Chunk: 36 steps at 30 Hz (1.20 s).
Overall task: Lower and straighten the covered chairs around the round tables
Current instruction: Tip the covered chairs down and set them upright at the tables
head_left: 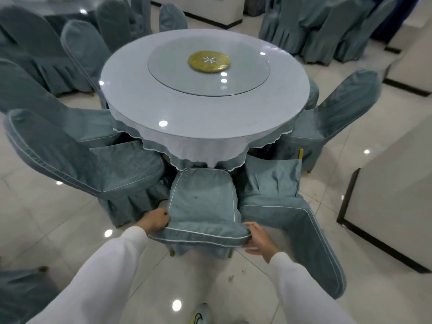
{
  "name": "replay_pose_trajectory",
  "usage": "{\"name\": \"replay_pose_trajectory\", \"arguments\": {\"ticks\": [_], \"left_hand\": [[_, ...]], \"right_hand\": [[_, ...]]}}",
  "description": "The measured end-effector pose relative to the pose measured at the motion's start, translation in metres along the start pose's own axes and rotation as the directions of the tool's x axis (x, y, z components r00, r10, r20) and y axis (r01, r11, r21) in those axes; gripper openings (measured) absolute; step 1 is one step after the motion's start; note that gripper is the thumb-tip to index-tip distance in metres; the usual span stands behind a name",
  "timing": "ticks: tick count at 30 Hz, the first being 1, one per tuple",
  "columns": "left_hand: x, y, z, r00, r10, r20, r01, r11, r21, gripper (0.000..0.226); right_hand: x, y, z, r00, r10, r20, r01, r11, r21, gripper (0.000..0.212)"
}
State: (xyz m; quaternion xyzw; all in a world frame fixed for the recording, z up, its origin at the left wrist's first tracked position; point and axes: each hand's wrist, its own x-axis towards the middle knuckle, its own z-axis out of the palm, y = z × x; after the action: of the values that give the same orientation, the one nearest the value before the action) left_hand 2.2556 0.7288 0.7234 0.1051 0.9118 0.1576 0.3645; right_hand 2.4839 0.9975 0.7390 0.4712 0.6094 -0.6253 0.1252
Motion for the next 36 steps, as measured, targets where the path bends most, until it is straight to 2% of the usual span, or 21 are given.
{"name": "replay_pose_trajectory", "arguments": {"ticks": [3,11,15,21,25,30,36], "left_hand": [[0.0,0.032,0.005,0.996,0.065,0.056,-0.063,0.997,-0.039,0.023],[-0.018,0.144,0.049,0.951,0.294,0.095,-0.298,0.954,0.032,0.015],[-0.037,0.207,0.094,0.935,0.35,0.058,-0.348,0.936,-0.05,0.021],[-0.071,0.297,0.178,0.91,0.413,-0.033,-0.414,0.908,-0.062,0.025],[-0.09,0.345,0.227,0.915,0.404,-0.002,-0.4,0.907,-0.134,0.014],[-0.109,0.39,0.275,0.925,0.38,-0.02,-0.374,0.896,-0.238,0.019],[-0.092,0.428,0.321,0.942,0.335,-0.029,-0.318,0.86,-0.398,0.023]], "right_hand": [[-0.002,0.003,-0.016,0.999,-0.016,0.052,0.019,0.998,-0.058,0.022],[-0.01,0.027,-0.107,0.999,-0.046,-0.005,0.045,0.989,-0.144,0.02],[-0.012,0.055,-0.175,0.996,-0.069,-0.057,0.06,0.986,-0.155,0.022],[-0.009,0.115,-0.286,0.988,-0.097,-0.121,0.084,0.991,-0.107,0.02],[-0.019,0.144,-0.354,0.988,-0.092,-0.126,0.082,0.993,-0.081,0.017],[-0.016,0.168,-0.425,0.99,-0.08,-0.117,0.07,0.994,-0.083,0.016],[0.02,0.169,-0.487,0.994,-0.087,-0.067,0.08,0.991,-0.107,0.016]]}}
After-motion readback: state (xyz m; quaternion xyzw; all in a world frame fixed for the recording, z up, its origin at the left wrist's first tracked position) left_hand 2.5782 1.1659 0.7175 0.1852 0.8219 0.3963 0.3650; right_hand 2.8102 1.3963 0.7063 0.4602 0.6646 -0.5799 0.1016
